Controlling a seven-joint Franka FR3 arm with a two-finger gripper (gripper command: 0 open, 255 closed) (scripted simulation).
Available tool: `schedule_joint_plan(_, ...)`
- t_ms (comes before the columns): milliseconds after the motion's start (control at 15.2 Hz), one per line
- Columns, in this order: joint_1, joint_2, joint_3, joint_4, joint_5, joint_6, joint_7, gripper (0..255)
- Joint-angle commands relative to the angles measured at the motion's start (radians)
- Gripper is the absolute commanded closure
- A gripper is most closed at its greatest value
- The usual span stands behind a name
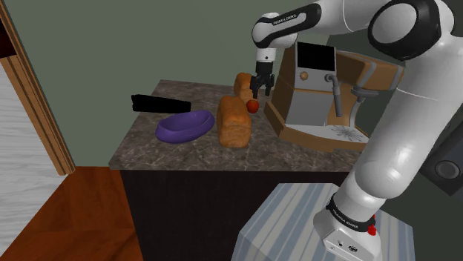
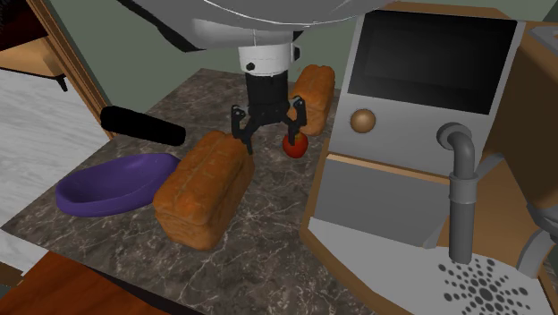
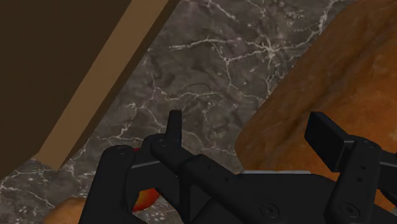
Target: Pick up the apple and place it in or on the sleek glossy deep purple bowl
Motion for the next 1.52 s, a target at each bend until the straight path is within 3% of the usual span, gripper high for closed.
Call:
schedule_joint_plan(0,-0.017,0.088,-0.012,0.085,0.012,-0.012,-0.025,0)
schedule_joint_plan(396,-0.082,0.351,-0.030,0.369,0.051,-0.078,-0.084,0)
schedule_joint_plan(726,-0.154,0.591,-0.031,0.678,0.080,-0.178,-0.114,0)
schedule_joint_plan(1188,-0.145,0.572,-0.030,0.553,0.078,-0.073,-0.116,0)
schedule_joint_plan(1452,-0.144,0.571,-0.030,0.544,0.078,-0.065,-0.116,0)
